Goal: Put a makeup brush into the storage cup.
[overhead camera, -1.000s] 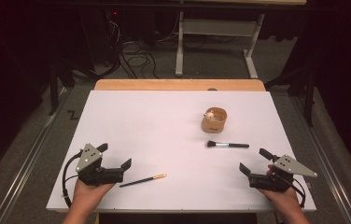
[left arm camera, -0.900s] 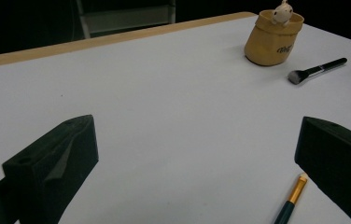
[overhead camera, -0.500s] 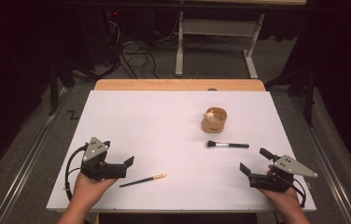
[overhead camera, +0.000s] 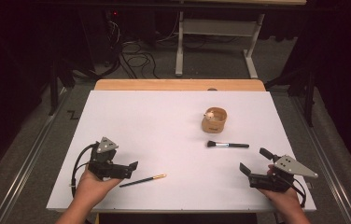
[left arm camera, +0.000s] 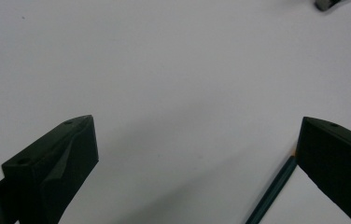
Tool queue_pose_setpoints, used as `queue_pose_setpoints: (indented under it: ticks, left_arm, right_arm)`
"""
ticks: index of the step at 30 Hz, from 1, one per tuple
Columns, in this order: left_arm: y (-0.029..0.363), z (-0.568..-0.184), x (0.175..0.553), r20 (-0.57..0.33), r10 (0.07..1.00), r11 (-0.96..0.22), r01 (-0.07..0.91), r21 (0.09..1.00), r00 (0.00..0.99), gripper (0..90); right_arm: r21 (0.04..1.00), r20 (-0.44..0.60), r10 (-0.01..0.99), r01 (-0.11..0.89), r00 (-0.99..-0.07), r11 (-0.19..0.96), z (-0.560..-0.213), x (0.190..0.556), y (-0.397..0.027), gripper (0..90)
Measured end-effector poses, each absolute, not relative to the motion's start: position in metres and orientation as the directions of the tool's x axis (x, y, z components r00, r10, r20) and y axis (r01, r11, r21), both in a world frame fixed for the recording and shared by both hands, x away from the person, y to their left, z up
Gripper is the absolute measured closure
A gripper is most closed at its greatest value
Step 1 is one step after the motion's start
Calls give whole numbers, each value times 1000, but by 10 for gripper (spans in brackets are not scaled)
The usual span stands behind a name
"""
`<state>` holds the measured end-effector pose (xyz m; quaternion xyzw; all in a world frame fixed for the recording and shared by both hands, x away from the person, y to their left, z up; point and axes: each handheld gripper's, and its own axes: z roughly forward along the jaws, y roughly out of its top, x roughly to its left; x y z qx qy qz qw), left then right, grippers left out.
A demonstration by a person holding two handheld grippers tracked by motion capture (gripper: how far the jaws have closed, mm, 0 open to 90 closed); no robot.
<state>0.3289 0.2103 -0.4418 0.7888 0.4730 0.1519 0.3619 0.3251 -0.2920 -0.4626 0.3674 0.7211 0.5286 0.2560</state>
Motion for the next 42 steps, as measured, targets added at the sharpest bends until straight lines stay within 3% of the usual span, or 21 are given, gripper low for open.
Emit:
queue_pose_setpoints:
  ticks: [10, 42]
  left_arm:
    - [197, -441, 332, -70, 843, -373, 675, 636, 533, 0]
    - [182, -443, 333, -118, 781, -497, 724, 478, 613, 9]
  right_arm:
    - [951, 14, 800, 256, -599, 175, -462, 325, -292, 43]
    - [941, 1, 815, 276, -579, 194, -460, 325, -294, 46]
